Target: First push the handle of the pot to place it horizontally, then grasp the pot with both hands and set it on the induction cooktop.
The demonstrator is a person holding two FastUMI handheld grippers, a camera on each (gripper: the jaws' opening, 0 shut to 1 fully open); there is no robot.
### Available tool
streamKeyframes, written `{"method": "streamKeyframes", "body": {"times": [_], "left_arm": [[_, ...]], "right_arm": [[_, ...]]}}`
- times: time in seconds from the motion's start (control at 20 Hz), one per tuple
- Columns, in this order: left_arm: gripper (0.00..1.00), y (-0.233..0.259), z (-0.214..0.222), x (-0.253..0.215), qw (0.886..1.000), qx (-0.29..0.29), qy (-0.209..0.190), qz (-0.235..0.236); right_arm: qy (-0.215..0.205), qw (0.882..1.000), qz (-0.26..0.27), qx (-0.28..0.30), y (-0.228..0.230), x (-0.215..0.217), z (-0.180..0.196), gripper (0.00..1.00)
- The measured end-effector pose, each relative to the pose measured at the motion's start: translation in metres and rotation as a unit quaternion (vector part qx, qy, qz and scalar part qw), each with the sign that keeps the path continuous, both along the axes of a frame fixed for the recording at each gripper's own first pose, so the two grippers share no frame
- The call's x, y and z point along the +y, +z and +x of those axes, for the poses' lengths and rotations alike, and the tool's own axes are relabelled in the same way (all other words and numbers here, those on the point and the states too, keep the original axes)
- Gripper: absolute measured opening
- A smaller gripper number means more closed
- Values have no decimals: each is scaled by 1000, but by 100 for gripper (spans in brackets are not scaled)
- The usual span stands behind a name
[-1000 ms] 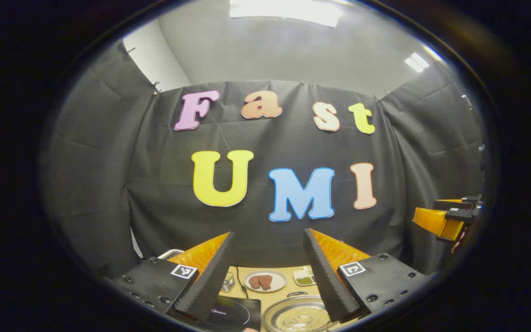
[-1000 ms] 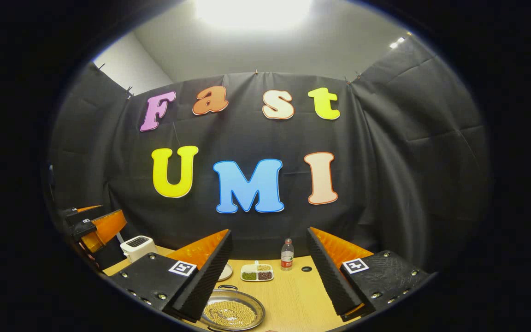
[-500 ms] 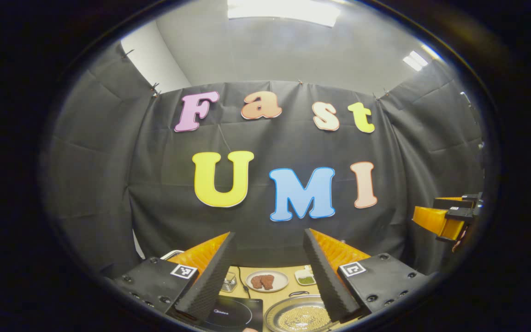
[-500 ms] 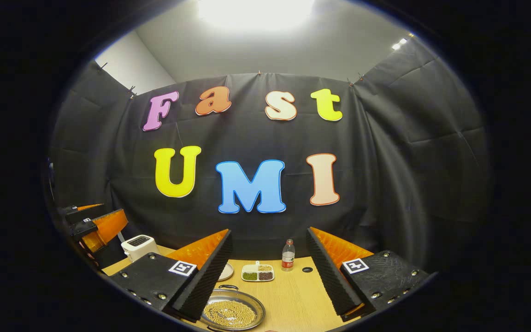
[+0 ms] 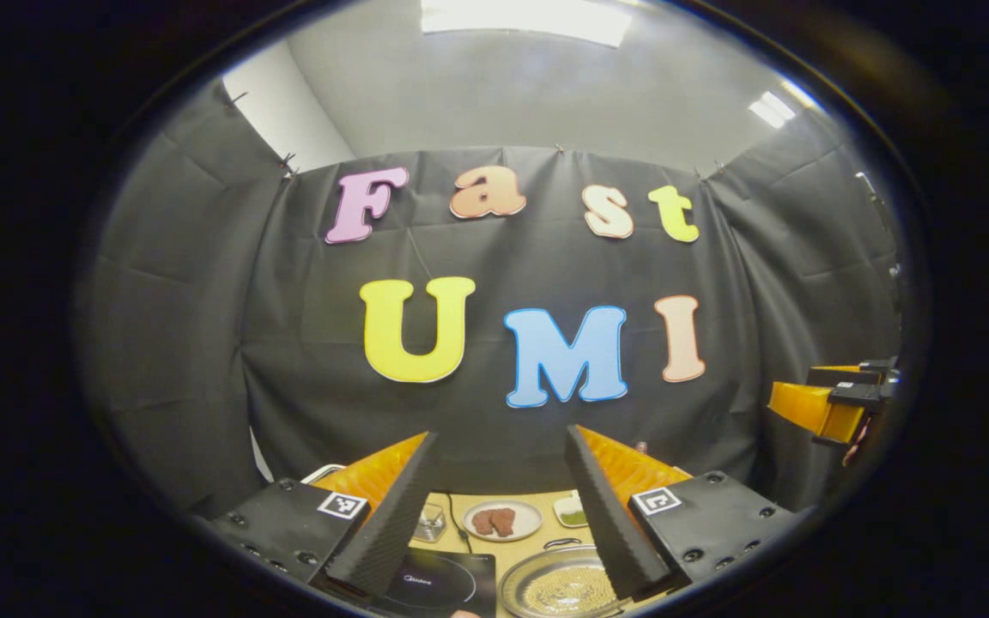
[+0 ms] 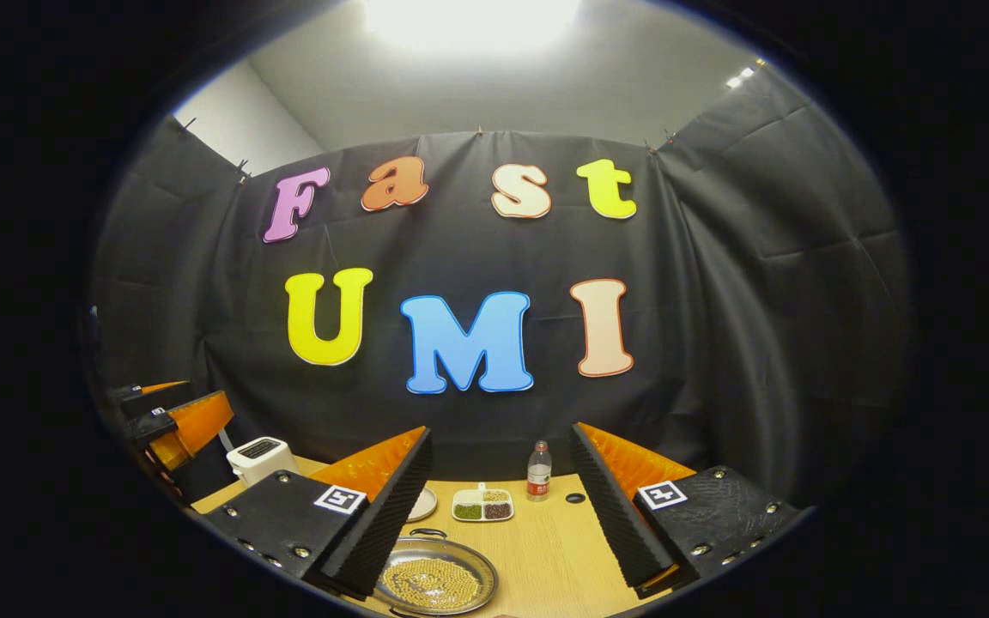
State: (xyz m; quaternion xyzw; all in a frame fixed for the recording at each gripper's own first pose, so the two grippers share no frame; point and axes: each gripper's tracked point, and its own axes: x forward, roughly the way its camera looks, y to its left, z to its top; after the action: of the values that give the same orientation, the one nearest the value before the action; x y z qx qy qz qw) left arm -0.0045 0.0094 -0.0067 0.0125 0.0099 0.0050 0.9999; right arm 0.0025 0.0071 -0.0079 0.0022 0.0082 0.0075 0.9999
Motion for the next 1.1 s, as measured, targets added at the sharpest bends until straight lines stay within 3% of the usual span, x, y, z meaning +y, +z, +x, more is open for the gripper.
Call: {"method": "streamKeyframes", "body": {"times": [0.25, 0.45, 0.5, 0.55, 0.6, 0.65, 0.7, 0.8, 0.9, 0.95, 1.0, 1.05, 1.1], "left_arm": [[96, -7, -2, 8, 1000, 8, 5, 0], [100, -13, -1, 15, 1000, 16, 10, 1], [96, -17, -1, 17, 1000, 20, 11, 1], [100, -18, -2, 18, 1000, 23, 12, 1], [100, -22, -3, 20, 1000, 25, 14, 0], [93, -25, -3, 23, 999, 28, 16, 0], [96, -26, -3, 25, 999, 30, 17, 0], [100, -31, -3, 30, 999, 36, 22, 0], [100, -39, -2, 35, 999, 46, 25, 0], [100, -45, -2, 37, 998, 53, 26, 0], [100, -50, -3, 40, 998, 59, 29, 0], [93, -53, -4, 44, 998, 63, 33, 0], [93, -56, -4, 47, 997, 66, 37, 0]], "right_arm": [[11, 1000, -2, 16, -13, 9, 4, 99], [29, 999, -2, 41, -32, 23, 7, 99], [31, 998, -1, 50, -39, 25, 7, 82], [31, 998, -2, 63, -45, 26, 7, 80], [29, 997, -4, 75, -55, 25, 9, 63], [36, 995, -4, 91, -63, 30, 8, 46], [46, 993, -5, 109, -76, 37, 9, 30], [97, 983, -2, 156, -100, 59, 4, 12], [132, 970, -4, 205, -130, 77, -3, 12], [128, 965, -11, 228, -147, 80, 0, 12], [134, 960, -5, 247, -156, 77, -3, 10], [145, 952, 0, 270, -169, 88, -6, 1], [148, 945, 0, 293, -181, 92, -10, 1]]}}
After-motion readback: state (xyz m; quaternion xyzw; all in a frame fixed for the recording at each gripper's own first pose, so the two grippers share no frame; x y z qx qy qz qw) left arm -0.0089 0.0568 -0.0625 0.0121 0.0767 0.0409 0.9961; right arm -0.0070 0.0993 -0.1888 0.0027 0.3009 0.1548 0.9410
